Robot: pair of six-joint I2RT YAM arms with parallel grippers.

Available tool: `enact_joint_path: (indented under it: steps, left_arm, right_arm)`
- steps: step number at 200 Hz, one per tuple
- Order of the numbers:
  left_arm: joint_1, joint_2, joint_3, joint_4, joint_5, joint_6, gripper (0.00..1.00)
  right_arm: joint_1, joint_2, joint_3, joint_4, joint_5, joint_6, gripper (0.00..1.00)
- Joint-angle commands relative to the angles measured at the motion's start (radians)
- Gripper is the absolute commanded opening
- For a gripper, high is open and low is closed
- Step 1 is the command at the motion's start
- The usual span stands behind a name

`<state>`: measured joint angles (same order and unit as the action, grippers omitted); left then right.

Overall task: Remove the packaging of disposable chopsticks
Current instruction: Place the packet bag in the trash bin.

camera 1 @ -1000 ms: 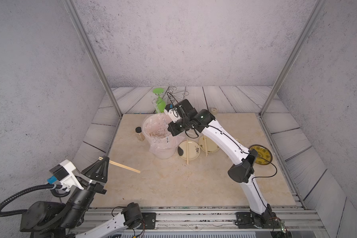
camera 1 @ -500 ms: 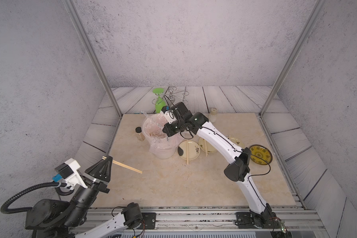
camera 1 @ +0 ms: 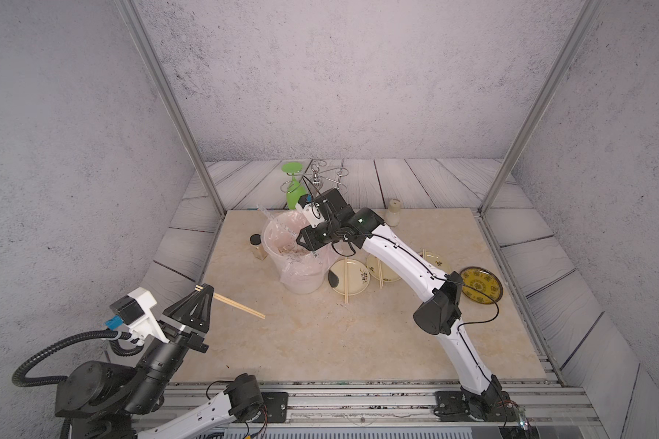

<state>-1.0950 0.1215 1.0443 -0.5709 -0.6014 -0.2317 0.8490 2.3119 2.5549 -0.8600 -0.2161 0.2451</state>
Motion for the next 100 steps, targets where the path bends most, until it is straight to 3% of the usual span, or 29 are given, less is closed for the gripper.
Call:
enact_joint_path:
  steps: [1, 100]
  left_arm:
    - [0.006, 0.022, -0.001, 0.035, -0.005, 0.011, 0.0]
    - [0.006, 0.059, -0.004, 0.055, -0.005, 0.014, 0.0]
  right_arm:
    - [0.005, -0.112, -0.014, -0.002, 0.027, -0.023, 0.44]
    - [0.024, -0.222, -0.103, -0.079, 0.072, -0.038, 0.48]
